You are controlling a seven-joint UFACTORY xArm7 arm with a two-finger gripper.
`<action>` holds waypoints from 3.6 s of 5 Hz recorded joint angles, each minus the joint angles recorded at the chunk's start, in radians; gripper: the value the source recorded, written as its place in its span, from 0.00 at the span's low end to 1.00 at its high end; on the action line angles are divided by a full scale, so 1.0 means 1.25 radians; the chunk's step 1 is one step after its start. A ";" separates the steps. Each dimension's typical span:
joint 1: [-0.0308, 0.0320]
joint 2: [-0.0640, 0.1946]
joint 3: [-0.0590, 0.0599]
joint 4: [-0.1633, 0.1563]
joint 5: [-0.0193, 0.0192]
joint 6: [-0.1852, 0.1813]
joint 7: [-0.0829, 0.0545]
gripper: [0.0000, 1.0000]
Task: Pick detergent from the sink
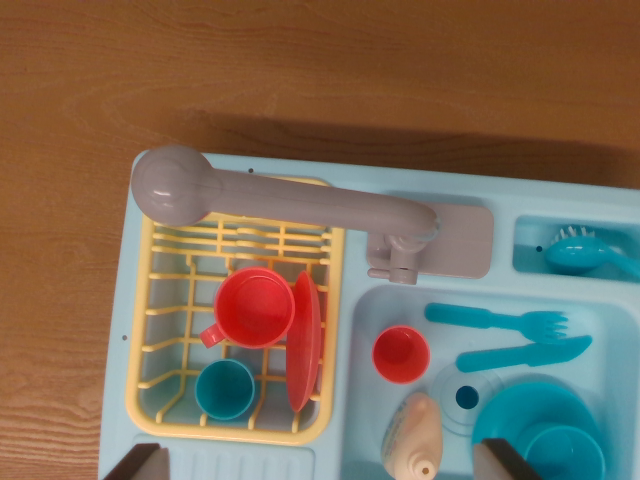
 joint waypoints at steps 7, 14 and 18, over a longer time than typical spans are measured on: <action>-0.0012 0.001 -0.001 -0.013 0.0006 -0.013 0.001 0.00; -0.0088 0.007 -0.010 -0.094 0.0042 -0.089 0.004 0.00; -0.0144 0.012 -0.016 -0.154 0.0069 -0.147 0.006 0.00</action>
